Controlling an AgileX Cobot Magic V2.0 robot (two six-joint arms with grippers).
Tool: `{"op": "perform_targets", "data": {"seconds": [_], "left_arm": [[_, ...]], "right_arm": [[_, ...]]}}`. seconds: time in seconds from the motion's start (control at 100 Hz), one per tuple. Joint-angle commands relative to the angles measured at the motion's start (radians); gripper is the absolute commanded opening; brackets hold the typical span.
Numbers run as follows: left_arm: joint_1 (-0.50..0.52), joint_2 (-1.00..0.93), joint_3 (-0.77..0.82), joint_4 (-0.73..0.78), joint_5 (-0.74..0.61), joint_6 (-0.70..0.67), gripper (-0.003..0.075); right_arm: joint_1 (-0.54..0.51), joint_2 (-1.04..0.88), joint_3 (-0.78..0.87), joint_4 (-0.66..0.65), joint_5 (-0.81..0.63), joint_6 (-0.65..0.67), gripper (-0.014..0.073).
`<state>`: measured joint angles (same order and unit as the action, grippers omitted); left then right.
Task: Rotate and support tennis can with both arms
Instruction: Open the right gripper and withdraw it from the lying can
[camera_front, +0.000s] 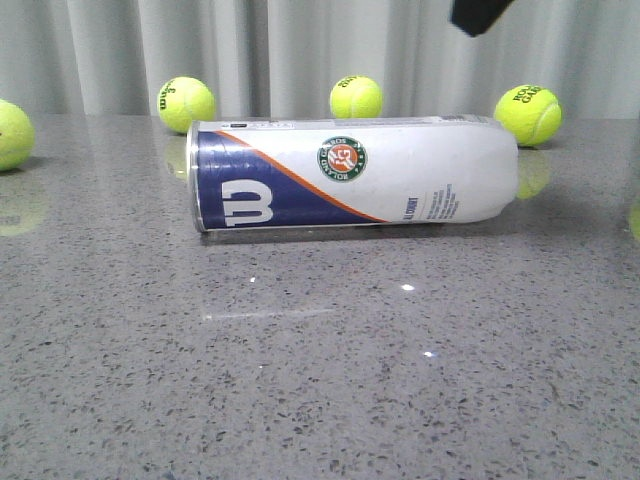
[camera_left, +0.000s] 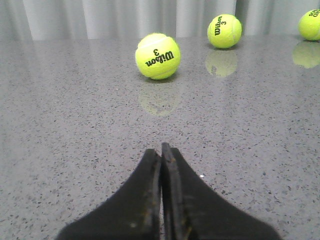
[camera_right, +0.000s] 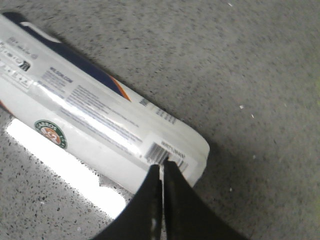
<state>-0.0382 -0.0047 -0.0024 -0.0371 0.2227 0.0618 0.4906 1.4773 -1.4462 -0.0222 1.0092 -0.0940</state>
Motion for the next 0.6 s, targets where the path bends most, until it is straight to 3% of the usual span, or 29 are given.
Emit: {"op": "perform_targets", "data": {"seconds": [0.0,0.27,0.59], "left_arm": [[0.001,-0.038,0.047,-0.011,-0.078,-0.001,-0.002],[0.001,-0.038,0.047,-0.011,-0.078,-0.001,-0.002],[0.001,-0.038,0.047,-0.011,-0.078,-0.001,-0.002]], "right_arm": [[-0.007,-0.063,-0.003,-0.056,-0.028,0.146,-0.0066],[-0.067,-0.159,0.141,-0.063,-0.079,0.237,-0.0066],[-0.254,-0.325,0.4,-0.024,-0.193,0.247,-0.0066]]}}
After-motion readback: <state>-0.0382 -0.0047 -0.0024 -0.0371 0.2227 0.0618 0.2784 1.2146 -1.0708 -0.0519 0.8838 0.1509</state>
